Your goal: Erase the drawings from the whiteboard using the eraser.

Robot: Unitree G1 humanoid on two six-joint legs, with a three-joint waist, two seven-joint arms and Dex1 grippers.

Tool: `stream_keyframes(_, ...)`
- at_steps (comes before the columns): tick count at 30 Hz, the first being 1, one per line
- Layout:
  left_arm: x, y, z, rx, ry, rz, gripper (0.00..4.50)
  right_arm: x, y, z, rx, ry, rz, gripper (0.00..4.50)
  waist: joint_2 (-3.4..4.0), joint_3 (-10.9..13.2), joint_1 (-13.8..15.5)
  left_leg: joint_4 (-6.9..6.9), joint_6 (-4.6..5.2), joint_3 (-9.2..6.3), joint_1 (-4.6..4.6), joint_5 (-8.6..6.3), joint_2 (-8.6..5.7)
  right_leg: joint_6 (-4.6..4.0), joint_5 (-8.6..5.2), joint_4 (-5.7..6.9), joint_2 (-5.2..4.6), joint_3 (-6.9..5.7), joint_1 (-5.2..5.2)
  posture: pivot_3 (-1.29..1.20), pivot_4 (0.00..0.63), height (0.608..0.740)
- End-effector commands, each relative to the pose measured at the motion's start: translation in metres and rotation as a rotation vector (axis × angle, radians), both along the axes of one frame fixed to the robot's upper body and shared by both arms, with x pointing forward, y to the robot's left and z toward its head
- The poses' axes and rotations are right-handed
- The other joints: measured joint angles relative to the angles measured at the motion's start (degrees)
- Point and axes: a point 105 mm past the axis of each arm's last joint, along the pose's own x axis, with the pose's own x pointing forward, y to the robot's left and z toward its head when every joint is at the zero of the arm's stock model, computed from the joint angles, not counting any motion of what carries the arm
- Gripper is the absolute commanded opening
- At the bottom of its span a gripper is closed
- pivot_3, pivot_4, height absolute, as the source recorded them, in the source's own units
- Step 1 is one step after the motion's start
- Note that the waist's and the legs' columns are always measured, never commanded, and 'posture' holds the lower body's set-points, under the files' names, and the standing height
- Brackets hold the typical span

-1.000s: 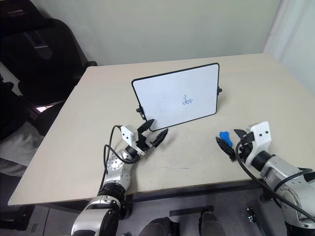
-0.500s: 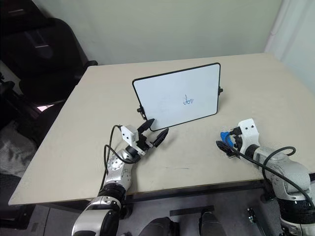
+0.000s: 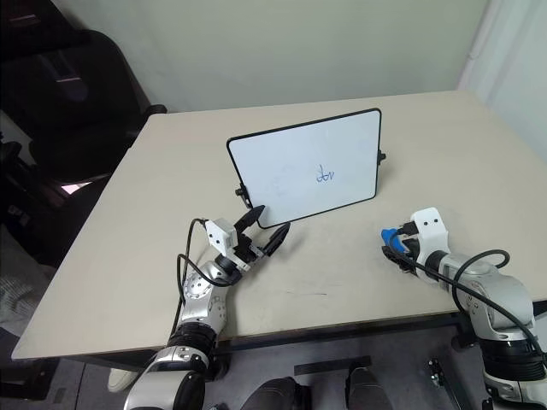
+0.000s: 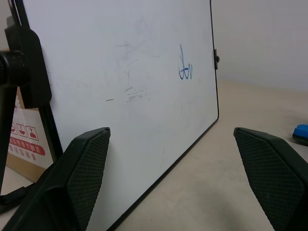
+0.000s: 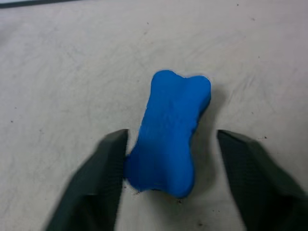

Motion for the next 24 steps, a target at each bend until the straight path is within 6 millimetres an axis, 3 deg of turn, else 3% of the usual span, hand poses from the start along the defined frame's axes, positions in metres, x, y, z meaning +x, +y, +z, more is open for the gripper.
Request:
stream_keyframes(1,-0.005,0.004,-0.009,-0.026,0.025,0.02,4.5,-0.003,0.002,0.007,-0.007,-0.02,0.027,2.56,0.0,0.0,0.0,-0.01,0.0,0.0,0.0,-0.01,0.0,0.0,-0.02,0.0,0.0,0.0,0.0,0.0,0.15,0.726)
stream_keyframes(5,-0.006,0.007,-0.009,-0.025,0.028,0.024,4.5,-0.006,0.004,0.006,0.003,-0.014,0.046,2.56,0.01,0.0,-0.1,-0.03,0.0,0.01,0.0,-0.06,0.01,0.01,-0.05,0.0,0.01,0.0,-0.03,0.0,0.15,0.726)
stream_keyframes(8,-0.006,0.009,-0.009,-0.024,0.032,0.025,4.5,-0.006,0.005,0.01,0.013,-0.032,0.053,1.97,0.01,0.0,-0.2,-0.03,0.0,0.01,0.0,-0.08,0.01,0.01,-0.07,0.0,0.01,0.0,-0.03,0.0,0.15,0.726)
stream_keyframes(11,-0.005,0.009,-0.01,-0.023,0.037,0.027,4.5,-0.005,0.004,0.014,0.011,-0.048,0.044,1.02,0.01,0.0,-0.3,-0.04,0.0,0.01,0.0,-0.08,0.02,0.0,-0.07,0.01,0.01,0.0,-0.05,0.0,0.15,0.726)
stream_keyframes(19,-0.003,0.009,-0.012,-0.021,0.047,0.029,4.5,-0.008,0.0,0.022,-0.017,-0.066,0.07,1.02,0.01,0.0,-0.3,-0.03,0.0,0.01,0.01,-0.08,0.02,0.0,-0.07,0.01,0.02,0.0,-0.04,0.0,0.15,0.726)
stream_keyframes(24,0.0,0.01,-0.012,-0.019,0.051,0.032,4.5,-0.003,0.024,0.066,0.01,-0.214,0.145,1.02,0.05,0.0,-0.6,-0.02,-0.01,0.03,0.02,-0.07,0.02,-0.05,-0.04,0.04,0.02,0.01,-0.05,0.0,0.15,0.726)
